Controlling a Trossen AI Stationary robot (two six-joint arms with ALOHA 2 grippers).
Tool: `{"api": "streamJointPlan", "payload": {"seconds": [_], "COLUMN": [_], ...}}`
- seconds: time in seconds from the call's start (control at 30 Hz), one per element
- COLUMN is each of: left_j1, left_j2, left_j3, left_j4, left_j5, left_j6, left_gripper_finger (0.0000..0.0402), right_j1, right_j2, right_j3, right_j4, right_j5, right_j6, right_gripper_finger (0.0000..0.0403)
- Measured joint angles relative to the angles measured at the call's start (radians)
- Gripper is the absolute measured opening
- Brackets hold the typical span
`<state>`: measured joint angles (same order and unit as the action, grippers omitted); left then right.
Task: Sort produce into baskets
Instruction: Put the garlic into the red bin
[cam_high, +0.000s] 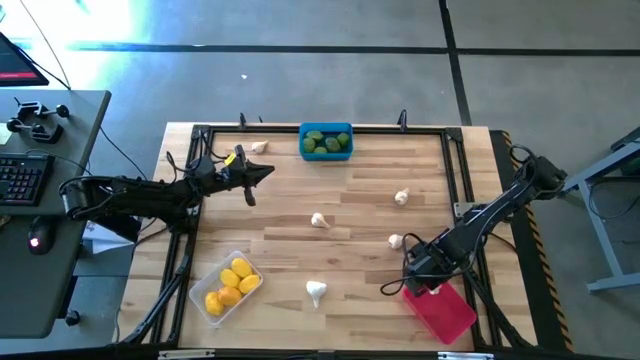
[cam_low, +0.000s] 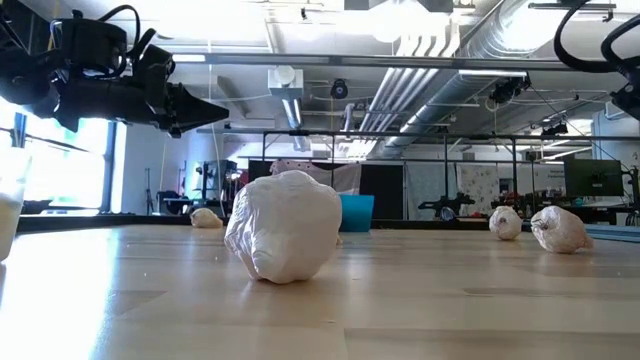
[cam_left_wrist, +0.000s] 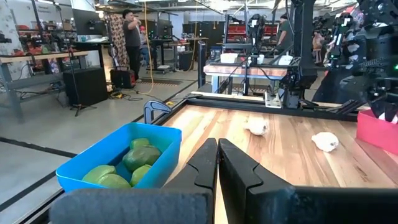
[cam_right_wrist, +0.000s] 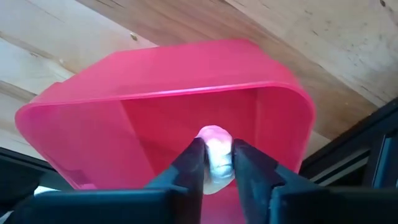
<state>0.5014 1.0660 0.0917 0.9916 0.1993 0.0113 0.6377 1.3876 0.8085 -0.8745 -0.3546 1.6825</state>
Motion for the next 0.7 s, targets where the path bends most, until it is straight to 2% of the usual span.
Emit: {"api": "streamJointPlan", "payload": {"seconds": [0.17,0.37,0.53,0.7], "left_j1": [0.000,0.000,0.000,0.000], "left_j2": [0.000,0.000,0.000,0.000], "left_j3": [0.000,0.000,0.000,0.000], "left_j4": [0.000,0.000,0.000,0.000], "left_j5": [0.000,0.000,0.000,-0.001], "left_j6": [0.000,0.000,0.000,0.000], "left_gripper_finger": [0.0000,0.0000,0.0000,0.0000], "right_j1": [0.000,0.000,0.000,0.000], "right_j2": [0.000,0.000,0.000,0.000], "right_j3": [0.000,0.001,0.039,0.111], "right_j4": [-0.016,-0.025,-0.049,-0.147], "right_j5": [0.000,0.000,0.002,0.004], "right_j6": [-0.008,-0.016,-0.051,-0.069], "right_gripper_finger": [0.0128,0.0164,0.0167,0.0149]}}
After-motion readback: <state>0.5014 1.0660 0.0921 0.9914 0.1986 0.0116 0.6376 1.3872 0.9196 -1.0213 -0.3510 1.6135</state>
